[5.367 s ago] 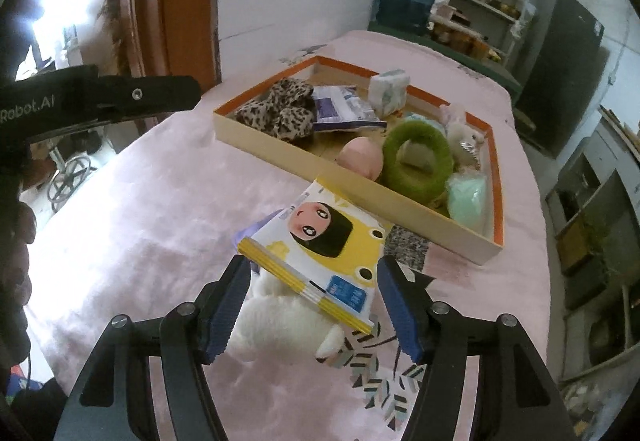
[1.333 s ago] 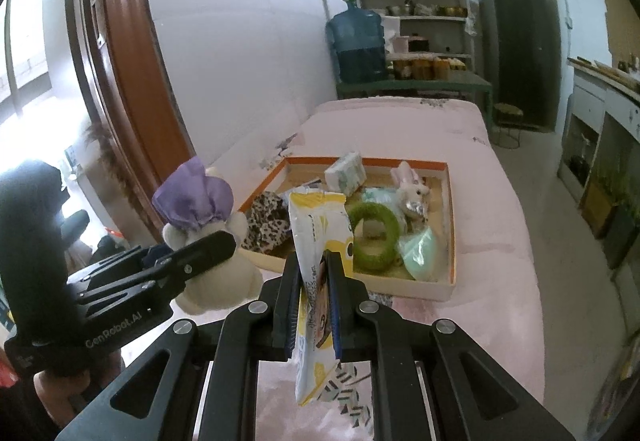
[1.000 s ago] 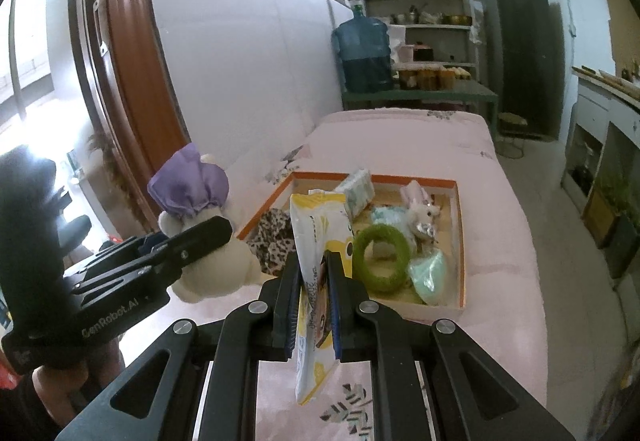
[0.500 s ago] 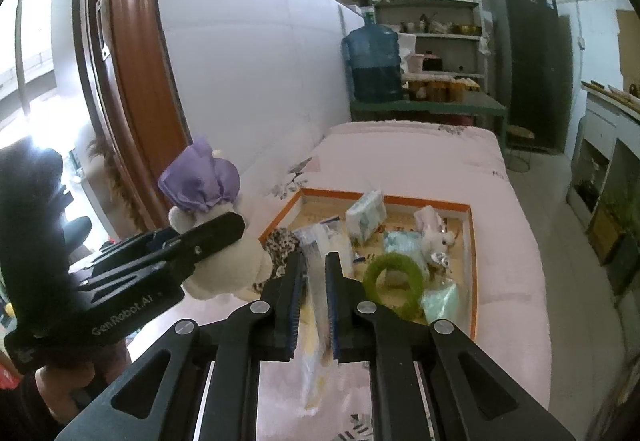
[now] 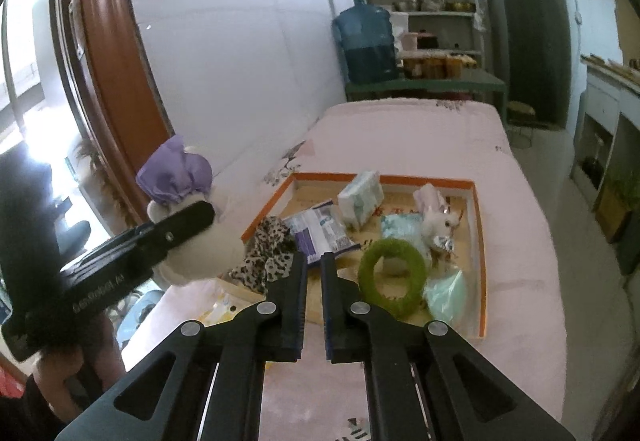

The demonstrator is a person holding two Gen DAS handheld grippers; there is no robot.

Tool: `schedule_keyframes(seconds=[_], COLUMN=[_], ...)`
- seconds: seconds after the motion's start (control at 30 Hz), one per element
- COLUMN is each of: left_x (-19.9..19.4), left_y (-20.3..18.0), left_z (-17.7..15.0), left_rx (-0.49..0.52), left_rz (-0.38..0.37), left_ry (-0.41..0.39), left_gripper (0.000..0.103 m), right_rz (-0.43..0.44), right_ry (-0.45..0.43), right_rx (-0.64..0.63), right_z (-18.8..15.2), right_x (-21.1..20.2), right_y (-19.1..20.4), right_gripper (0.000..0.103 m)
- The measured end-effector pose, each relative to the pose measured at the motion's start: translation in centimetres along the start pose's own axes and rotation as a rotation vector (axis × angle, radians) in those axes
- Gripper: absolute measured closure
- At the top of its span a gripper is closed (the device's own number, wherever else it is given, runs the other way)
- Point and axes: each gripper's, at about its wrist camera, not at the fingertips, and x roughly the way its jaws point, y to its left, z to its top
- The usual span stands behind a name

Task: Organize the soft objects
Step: 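Carry the purple-hat plush and yellow tissue pack over the box with both tools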

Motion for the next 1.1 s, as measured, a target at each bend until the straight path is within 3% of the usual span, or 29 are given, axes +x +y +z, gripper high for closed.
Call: schedule_keyframes(seconds=[0.17, 0.3, 0.33, 0.43, 0.6, 0.67, 0.9, 0.97, 1.03, 1.1], left_x=[-0.5, -1.0, -1.2, -1.8, -3.0, -3.4, -4.3, -4.5, -4.6, -4.8], left_y=[1.6, 2.5, 2.9, 3.9, 5.9, 6.5, 7.7, 8.1, 8.3, 8.6], left_z=[-0.3, -0.6, -0.6, -0.7, -0.9, -1.0, -1.5, -1.5, -1.5, -1.6], left_rx=[-0.025, -0.031, -0.033, -0.042, -0.082, -0.094, -0.114, -0.123, -0.127, -0.133], left_rz=[0.026, 0.048, 0.057, 0.076, 0.102, 0.106, 0.112, 0.113, 0.114, 0.118], left_ry=[-0.005, -0.006, -0.007, -0.013, -0.027, -0.032, -0.043, -0.042, -0.043, -0.045], left_gripper=[0.072, 0.072, 0.072, 0.072, 0.072, 0.072, 0.072, 0.072, 0.072, 0.072], right_rz=[0.128, 0.201, 0.21, 0.16, -0.063, -0.134, -0.196, -0.164, -0.124, -0.101], right_ry=[0.113, 0.242, 0.272, 0.302, 0.199, 0.167, 0.159, 0.193, 0.248, 0.271], right_rx=[0.009, -0.062, -0.105, -0.336, -0.814, -0.932, -0.986, -0.934, -0.847, -0.775], right_z=[-1.9, -4.3, -4.9, -6.9, -10.5, -11.9, -12.6, -11.8, -10.7, -9.9], right_x=[2.1, 4.7, 5.4, 6.3, 6.8, 7.5, 10.8, 12.1, 13.0, 13.2], right_y=[0.4, 2.6, 3.6, 7.2, 12.7, 14.1, 15.0, 14.8, 14.5, 14.2], right_gripper=[0.087, 0.037, 0.036, 0.036, 0.036, 0.036, 0.038, 0.046, 0.067, 0.07])
